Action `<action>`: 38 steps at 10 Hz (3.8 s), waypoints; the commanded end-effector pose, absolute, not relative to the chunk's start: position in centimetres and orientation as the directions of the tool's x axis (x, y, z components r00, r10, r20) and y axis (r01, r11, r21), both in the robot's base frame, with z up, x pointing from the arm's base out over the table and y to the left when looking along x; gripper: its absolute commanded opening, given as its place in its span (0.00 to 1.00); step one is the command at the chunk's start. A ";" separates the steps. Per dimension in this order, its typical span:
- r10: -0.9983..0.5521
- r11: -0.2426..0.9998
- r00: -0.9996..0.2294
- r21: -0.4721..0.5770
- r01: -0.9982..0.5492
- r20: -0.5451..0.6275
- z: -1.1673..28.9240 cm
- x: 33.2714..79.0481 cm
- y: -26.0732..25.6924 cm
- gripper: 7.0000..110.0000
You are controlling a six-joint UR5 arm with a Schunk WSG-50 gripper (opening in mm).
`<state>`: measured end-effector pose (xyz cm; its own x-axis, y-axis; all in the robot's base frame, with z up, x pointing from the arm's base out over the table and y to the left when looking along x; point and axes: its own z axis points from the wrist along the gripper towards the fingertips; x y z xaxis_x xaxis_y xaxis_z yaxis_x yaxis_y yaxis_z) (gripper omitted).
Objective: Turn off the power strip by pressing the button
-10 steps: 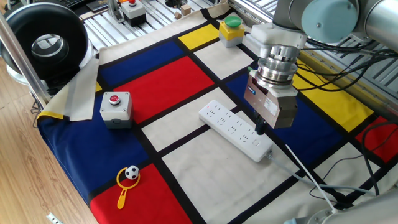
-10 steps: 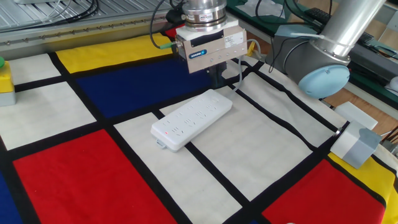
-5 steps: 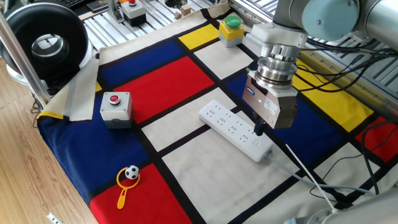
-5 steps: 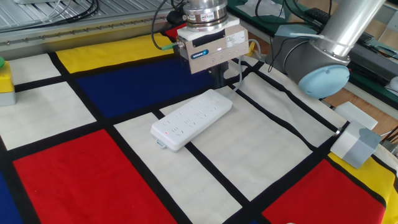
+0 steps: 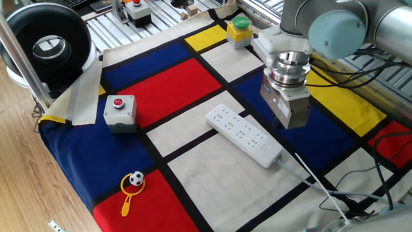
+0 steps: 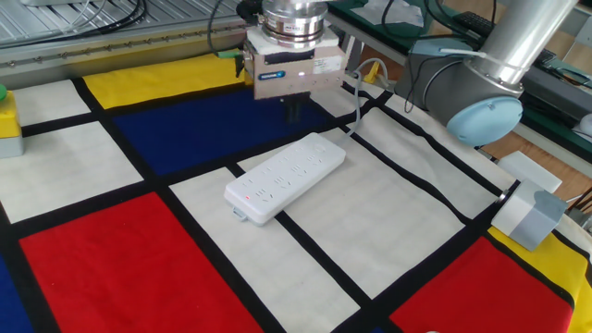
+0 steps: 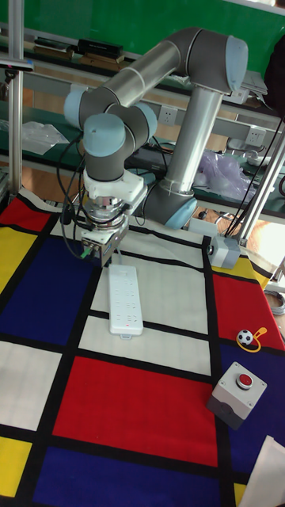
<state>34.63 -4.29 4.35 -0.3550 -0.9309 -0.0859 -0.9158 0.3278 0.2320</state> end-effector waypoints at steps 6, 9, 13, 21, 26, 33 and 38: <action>-0.934 0.172 -0.229 0.218 -0.961 -0.275 5.3 35.5 -0.2 0.00; -0.940 0.194 -0.244 0.214 -0.957 -0.239 3.5 36.2 1.5 0.00; -0.955 0.135 -0.208 0.314 -0.940 -0.210 3.1 32.7 0.2 0.00; -0.961 0.109 -0.181 0.315 -0.943 -0.211 2.0 34.4 -0.1 0.00; -0.949 0.088 -0.189 0.360 -0.929 -0.254 2.2 33.2 0.6 0.00; -0.952 0.089 -0.185 0.355 -0.931 -0.245 1.6 33.3 0.2 0.00; -0.949 0.086 -0.185 0.356 -0.931 -0.255 1.6 33.5 0.4 0.00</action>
